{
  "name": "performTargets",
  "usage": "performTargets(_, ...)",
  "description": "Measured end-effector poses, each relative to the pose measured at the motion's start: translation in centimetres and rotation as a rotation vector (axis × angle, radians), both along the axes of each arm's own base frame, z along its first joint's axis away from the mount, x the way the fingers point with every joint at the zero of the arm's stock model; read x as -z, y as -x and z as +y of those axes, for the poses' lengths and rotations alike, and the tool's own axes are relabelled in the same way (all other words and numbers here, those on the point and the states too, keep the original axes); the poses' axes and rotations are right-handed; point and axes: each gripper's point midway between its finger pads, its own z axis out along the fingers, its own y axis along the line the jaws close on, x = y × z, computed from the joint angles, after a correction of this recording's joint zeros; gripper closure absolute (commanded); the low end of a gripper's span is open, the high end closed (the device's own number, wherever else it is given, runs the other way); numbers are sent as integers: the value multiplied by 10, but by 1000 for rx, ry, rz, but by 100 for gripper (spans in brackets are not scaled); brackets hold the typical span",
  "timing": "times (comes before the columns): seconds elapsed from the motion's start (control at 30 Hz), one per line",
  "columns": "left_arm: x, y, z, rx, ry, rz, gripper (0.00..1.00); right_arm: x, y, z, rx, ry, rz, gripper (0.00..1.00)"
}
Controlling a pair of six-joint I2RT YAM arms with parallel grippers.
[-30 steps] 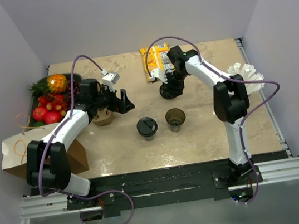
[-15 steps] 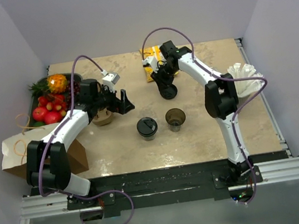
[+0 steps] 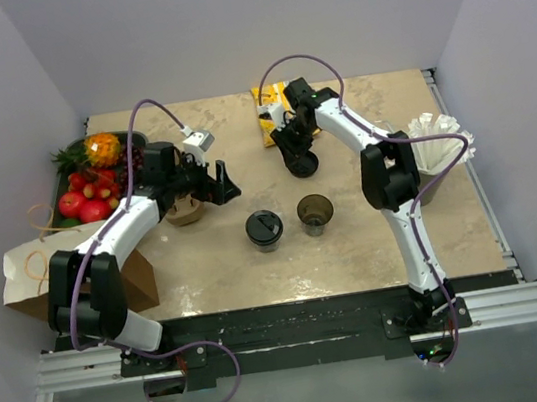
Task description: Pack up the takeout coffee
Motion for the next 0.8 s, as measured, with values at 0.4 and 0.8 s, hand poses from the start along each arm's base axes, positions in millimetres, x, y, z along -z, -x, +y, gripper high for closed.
performTargets(0.4, 1, 0, 0, 0, -1, 2, 4, 5, 5, 2, 15, 11, 19, 72)
performTargets(0.8, 1, 0, 0, -1, -1, 2, 4, 6, 9, 9, 4, 13, 22, 79)
